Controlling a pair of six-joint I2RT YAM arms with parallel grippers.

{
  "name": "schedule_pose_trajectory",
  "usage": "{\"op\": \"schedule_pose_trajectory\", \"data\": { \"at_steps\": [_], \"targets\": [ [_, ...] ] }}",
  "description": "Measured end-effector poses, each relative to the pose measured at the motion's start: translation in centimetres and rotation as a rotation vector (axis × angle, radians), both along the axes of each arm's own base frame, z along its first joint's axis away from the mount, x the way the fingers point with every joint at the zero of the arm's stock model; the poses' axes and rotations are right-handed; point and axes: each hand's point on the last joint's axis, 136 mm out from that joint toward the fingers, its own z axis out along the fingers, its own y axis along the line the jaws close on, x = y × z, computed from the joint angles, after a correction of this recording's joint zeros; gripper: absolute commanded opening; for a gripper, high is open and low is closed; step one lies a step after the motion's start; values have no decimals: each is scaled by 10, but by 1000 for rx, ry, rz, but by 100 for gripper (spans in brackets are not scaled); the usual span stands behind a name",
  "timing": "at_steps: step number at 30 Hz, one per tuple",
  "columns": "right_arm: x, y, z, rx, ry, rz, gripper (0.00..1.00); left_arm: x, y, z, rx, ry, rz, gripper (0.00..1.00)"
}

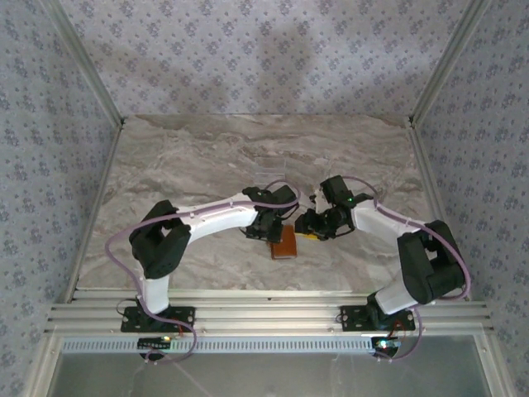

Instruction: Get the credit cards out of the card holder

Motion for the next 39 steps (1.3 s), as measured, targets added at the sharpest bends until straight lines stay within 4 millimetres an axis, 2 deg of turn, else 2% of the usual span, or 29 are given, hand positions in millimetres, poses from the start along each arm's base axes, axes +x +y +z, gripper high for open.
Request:
{"op": "schedule_pose_trajectory", "data": {
  "at_steps": [4, 8, 12, 21, 27, 28, 32, 34, 36, 39],
  "targets": [
    [-3, -1, -2, -3, 6, 0, 42, -1, 6, -4, 4, 7, 24, 37],
    [-4, -2, -3, -6, 10, -1, 42, -4, 23, -11, -16, 25, 70, 30],
    [-4, -3, -4, -16, 7, -1, 42, -3, 32, -16, -84, 41, 121, 29],
    [-11, 5, -3, -40, 1, 36, 42, 1, 25, -19, -268, 61, 165, 30],
    [-11, 9, -3, -52, -6, 47, 43, 3, 21, -23, -323, 70, 179, 17],
    [-11, 9, -3, -59, -7, 49, 44, 3, 21, -24, -329, 73, 183, 15],
    [-12, 14, -2, -99, -6, 66, 62, 4, 21, -25, -354, 74, 190, 7],
    [-12, 17, -1, -124, -11, 75, 67, 3, 21, -27, -368, 79, 196, 5],
    [-11, 21, 1, -156, -21, 91, 78, 2, 24, -30, -382, 86, 201, 4],
    [-9, 27, 1, -208, -27, 111, 82, 1, 26, -33, -405, 97, 215, 3]
  ]
}}
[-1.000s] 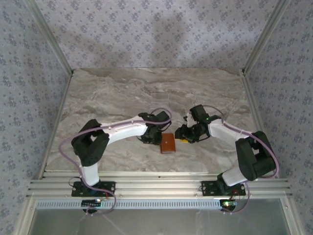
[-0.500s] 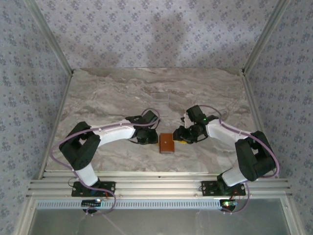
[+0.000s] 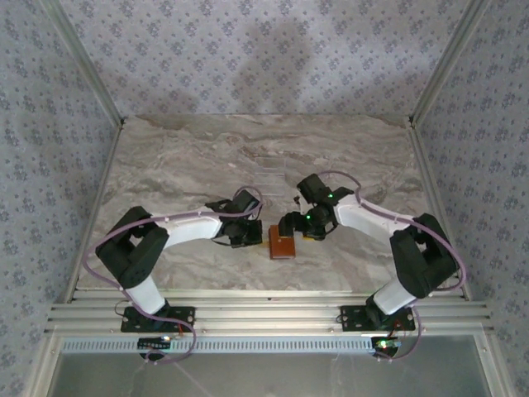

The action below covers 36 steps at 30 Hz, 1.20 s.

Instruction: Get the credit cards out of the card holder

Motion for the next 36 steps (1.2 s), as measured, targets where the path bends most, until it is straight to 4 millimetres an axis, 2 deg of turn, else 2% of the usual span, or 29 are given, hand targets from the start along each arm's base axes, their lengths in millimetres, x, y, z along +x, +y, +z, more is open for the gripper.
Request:
{"op": "schedule_pose_trajectory", "data": {
  "at_steps": [10, 21, 27, 36],
  "targets": [
    [5, 20, -11, -133, -2, 62, 93, -1, 13, -2, -86, 14, 50, 2],
    [17, 54, -9, -136, -23, 112, 97, 6, 29, 3, -142, 22, 97, 2],
    [20, 60, -15, -163, -22, 118, 97, 10, 37, 8, -170, 20, 111, 2],
    [20, 69, -22, -193, -18, 114, 98, 7, 42, 3, -174, 36, 111, 2]
  ]
}}
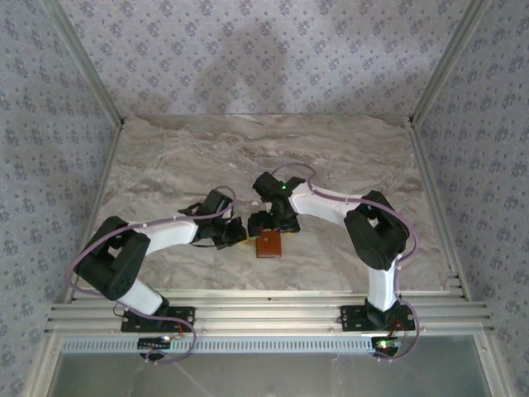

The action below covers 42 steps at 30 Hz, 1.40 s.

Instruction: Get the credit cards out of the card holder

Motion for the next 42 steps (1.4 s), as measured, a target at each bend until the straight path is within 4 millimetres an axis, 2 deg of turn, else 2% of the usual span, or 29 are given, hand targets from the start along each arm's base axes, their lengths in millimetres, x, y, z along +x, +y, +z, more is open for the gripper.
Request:
{"op": "schedule_pose_trajectory", "data": {
  "at_steps": [7, 15, 27, 32, 38, 42],
  "targets": [
    [3, -4, -10, -49, 0, -8, 97, -3, 5, -4, 3, 9, 7, 2],
    [2, -4, -9, -57, -3, -5, 96, -1, 8, 0, -5, -3, 18, 2],
    [1, -10, 16, -34, -37, -11, 92, 0, 15, 3, 2, -7, 39, 2],
    [0, -17, 23, -24, -45, -29, 83, 0, 21, 2, 24, -5, 53, 1],
    [1, -27, 31, 2, -49, -60, 64, 2, 31, 2, 53, -8, 74, 1],
    [0, -36, 26, -6, -36, -76, 51, 3, 40, -2, 82, 2, 98, 1]
  ]
}}
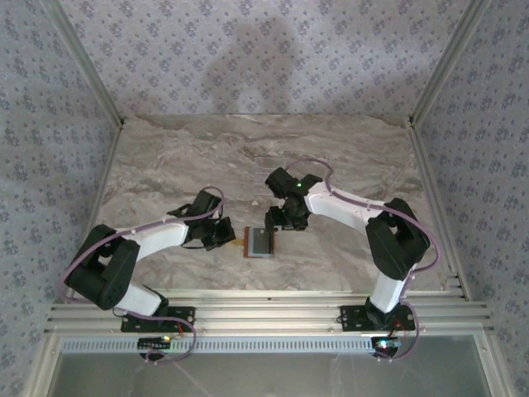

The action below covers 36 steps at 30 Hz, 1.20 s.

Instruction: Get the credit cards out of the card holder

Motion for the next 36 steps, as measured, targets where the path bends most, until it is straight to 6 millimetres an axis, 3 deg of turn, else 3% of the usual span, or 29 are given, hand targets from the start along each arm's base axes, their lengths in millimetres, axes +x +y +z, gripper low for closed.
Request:
{"op": "schedule_pose_trajectory", "data": {
  "at_steps": [5, 13, 20, 28, 32, 36],
  "targets": [
    [-4, -9, -10, -6, 29, -14, 34, 1, 8, -3, 21, 7, 13, 1],
    [1, -3, -14, 54, 23, -14, 8, 6, 14, 1, 45, 0, -2, 4],
    [14, -7, -14, 89, 2, -41, 5, 30, 10, 13, 56, -44, -21, 12],
    [20, -8, -12, 122, 0, -28, 5, 37, 25, 15, 117, -47, -14, 43],
    [20, -8, -12, 129, 0, -13, 5, 37, 29, 24, 142, -52, -22, 46],
    [19, -7, -11, 135, 1, 0, 5, 44, 24, 46, 165, -84, -39, 47]
  ]
}}
